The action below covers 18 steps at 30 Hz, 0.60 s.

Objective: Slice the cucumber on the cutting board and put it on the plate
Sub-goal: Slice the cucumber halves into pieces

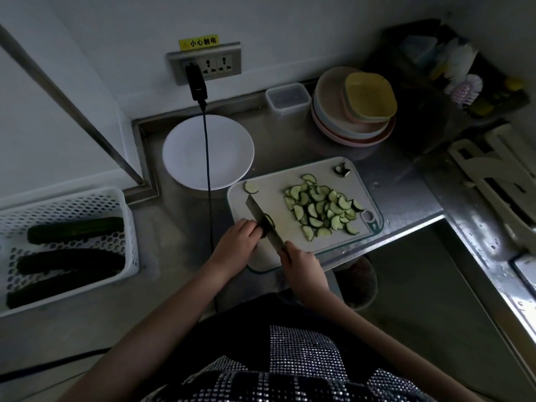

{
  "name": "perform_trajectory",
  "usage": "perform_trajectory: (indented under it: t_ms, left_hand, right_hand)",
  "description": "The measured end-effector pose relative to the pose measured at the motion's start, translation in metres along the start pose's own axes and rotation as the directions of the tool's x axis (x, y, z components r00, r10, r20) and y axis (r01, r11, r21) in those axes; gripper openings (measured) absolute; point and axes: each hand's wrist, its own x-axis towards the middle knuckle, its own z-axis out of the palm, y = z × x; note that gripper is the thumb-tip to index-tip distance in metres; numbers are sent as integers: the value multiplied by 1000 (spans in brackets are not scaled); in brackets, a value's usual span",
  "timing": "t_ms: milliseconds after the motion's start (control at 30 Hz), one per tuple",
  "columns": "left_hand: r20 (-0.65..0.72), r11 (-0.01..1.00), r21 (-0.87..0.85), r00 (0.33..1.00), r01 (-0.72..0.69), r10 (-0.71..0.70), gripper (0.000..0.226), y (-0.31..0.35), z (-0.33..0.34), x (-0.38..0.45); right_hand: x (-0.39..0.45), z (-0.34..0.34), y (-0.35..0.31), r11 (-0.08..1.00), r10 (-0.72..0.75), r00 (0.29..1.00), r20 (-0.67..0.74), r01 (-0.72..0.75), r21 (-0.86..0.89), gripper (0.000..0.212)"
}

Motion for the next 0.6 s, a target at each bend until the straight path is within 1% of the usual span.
perform_trajectory:
  t_ms: [333,600]
  left_hand:
    - [-6,999,-40,1000,26,-26,21,-1,5,0]
    - [-4,997,-71,999,36,-36,25,-3,6,0]
  right_hand:
    - [1,3,-1,999,22,1000,18,-23,38,23]
    - [1,3,-2,1000,17,999,34,-18,8,22]
